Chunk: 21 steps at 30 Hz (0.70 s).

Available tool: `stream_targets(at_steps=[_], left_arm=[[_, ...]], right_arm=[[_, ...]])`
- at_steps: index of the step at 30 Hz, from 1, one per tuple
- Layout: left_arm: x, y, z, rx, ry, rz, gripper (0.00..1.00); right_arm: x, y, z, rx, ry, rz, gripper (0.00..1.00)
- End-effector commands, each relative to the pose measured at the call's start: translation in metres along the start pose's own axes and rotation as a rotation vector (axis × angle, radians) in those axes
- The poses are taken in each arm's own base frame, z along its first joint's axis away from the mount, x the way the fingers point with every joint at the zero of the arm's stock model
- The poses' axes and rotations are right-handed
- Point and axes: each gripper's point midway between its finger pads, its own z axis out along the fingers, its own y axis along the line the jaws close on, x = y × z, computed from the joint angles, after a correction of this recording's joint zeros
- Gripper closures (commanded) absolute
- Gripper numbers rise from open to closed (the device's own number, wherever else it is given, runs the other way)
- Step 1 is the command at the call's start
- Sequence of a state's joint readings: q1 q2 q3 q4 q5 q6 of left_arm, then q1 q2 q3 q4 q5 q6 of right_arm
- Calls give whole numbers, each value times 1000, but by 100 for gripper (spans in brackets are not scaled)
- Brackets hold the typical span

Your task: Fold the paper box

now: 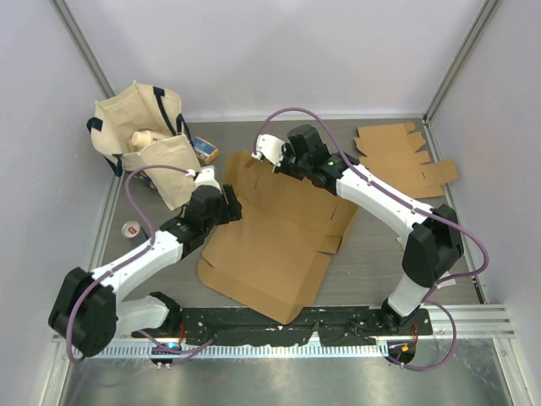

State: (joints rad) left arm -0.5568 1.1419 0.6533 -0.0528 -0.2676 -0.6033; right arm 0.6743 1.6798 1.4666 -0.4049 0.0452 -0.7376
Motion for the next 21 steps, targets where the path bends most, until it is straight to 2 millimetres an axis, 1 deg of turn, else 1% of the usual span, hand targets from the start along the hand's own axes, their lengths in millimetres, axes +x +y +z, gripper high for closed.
stream_targets(at_steps=[1,3,4,7,8,9,10,11,12,15,19,21], left_arm=[[-23,-15,19,-2,-46,-72,32],[-18,-13,25,-22,-30,-85,32],[-7,-8,31,-39,-10,-83,32],[-2,-4,42,-48,-15,-78,30],[7,0,50,-65,12,-65,30],[6,-2,54,-59,12,-41,30],[7,0,58,-74,20,-28,30],[13,5,63,-95,38,-14,30],[12,5,66,-98,36,0,30],[10,-2,75,-58,30,31,30],[18,-14,83,6,67,38,32],[22,-30,82,87,89,28,36]], right_arm=[[-23,-14,-13,-5,-86,-10,98],[-22,-14,-14,-8,-89,-5,98],[-22,-15,-15,-8,-91,-4,98],[-23,-14,-16,-15,-101,3,98],[-24,-14,-16,-18,-104,5,98],[-24,-14,-17,-17,-105,5,98],[-24,-14,-16,-19,-104,7,98],[-24,-14,-16,-20,-105,9,98],[-24,-14,-16,-20,-107,11,98],[-25,-14,-16,-24,-110,12,98],[-26,-16,-16,-21,-114,15,98],[-25,-17,-15,-20,-111,16,98]])
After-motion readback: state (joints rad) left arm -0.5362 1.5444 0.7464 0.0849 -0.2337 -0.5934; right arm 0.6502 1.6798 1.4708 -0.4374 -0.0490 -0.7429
